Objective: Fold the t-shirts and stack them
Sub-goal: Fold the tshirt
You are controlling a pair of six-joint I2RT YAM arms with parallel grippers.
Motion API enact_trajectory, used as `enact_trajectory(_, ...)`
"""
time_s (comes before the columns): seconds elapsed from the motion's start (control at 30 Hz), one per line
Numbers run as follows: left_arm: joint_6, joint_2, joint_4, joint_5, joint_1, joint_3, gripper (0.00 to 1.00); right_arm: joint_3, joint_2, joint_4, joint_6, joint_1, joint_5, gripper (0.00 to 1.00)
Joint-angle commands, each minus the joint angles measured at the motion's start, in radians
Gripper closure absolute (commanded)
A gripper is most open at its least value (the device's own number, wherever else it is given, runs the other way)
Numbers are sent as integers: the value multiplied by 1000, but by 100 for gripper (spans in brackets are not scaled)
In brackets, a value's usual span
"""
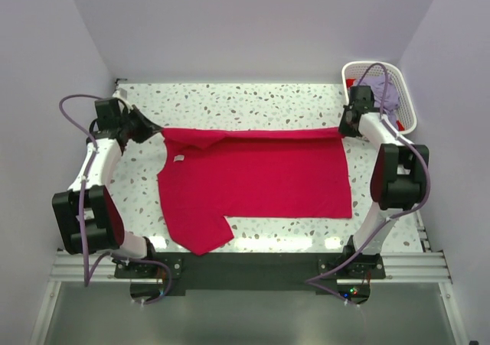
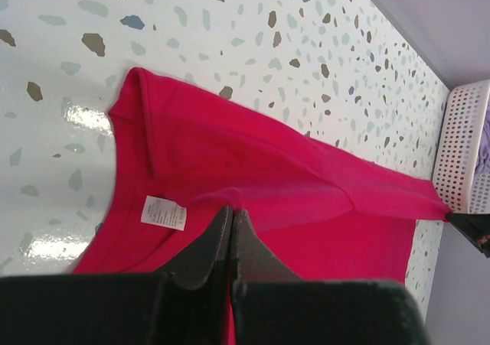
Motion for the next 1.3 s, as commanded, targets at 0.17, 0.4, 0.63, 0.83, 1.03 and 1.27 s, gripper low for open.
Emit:
enact_trajectory(0.17,31,1,27,-11,7,-20,100,-101,-121,-5,25,-5,40,100)
enact_trajectory(0.4,51,3,12,-28,7,-32,100,-189,-179,2,56,-5,50,100)
enact_trajectory(0.63,51,-5,47,-26,7,-134,100,-246,-140,38,70,-7,86,100)
enact_trajectory(0.83,64,3,62,-19,7,-200,100,-244,-83,45,74,-7,74,100)
enact_trajectory(1.03,72,6,68,-3,4,-220,100,-243,-80,15,85,-5,83,89)
enact_trajectory(1.27,95,21,58,46,3,-232,100,-200,-136,-89,113,-2,88,39)
